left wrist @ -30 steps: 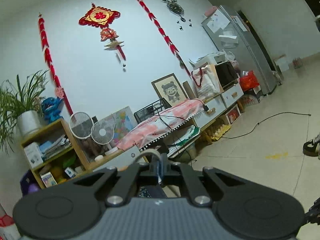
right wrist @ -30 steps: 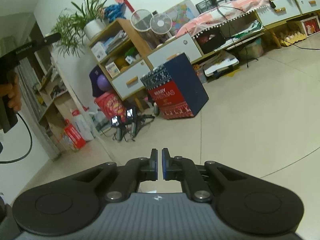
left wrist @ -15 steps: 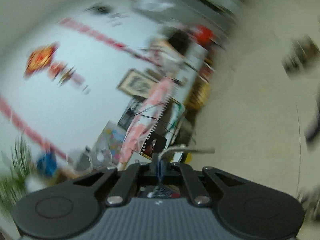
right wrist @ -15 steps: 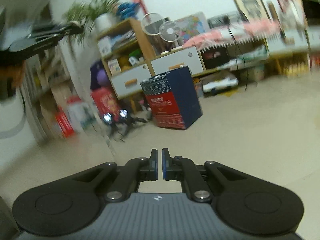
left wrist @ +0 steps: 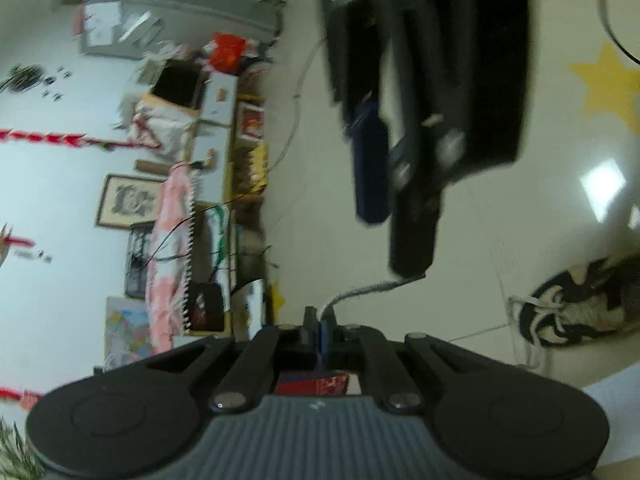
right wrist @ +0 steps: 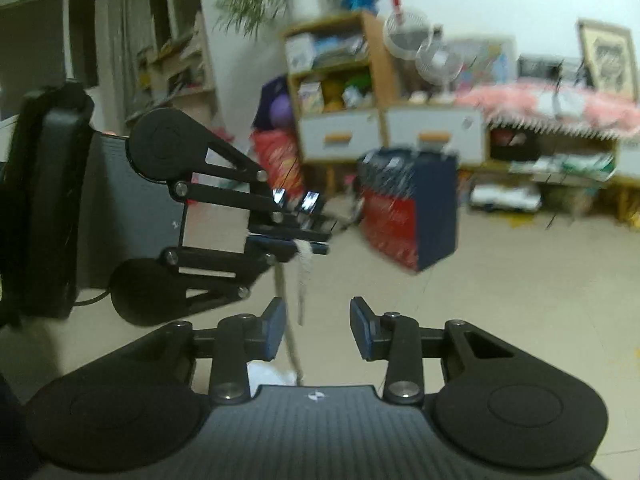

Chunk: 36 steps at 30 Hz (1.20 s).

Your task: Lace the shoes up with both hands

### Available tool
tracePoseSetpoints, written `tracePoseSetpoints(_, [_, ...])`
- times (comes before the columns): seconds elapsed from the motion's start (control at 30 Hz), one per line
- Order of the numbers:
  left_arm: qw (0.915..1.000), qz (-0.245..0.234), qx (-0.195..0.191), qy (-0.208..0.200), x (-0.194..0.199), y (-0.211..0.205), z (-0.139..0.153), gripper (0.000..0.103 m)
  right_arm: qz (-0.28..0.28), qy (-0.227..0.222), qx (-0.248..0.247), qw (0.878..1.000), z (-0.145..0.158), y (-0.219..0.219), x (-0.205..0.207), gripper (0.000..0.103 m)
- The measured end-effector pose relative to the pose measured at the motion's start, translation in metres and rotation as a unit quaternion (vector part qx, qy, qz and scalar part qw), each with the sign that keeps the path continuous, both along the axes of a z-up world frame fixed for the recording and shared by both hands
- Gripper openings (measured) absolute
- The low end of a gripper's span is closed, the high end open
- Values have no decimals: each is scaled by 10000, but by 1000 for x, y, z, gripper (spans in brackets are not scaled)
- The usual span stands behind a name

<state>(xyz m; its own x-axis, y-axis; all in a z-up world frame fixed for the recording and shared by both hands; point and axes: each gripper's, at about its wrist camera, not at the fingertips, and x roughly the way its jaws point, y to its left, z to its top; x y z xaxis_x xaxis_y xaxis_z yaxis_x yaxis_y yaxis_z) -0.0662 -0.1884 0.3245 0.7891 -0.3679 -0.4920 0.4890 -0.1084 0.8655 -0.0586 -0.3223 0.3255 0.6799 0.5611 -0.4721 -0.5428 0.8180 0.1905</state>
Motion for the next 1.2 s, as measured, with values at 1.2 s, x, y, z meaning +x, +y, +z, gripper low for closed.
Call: tracePoseSetpoints(1.2, [9965,-570,-6,618,-43,-5,-62,6,587,2473,-360,9665,-47,35,7,3])
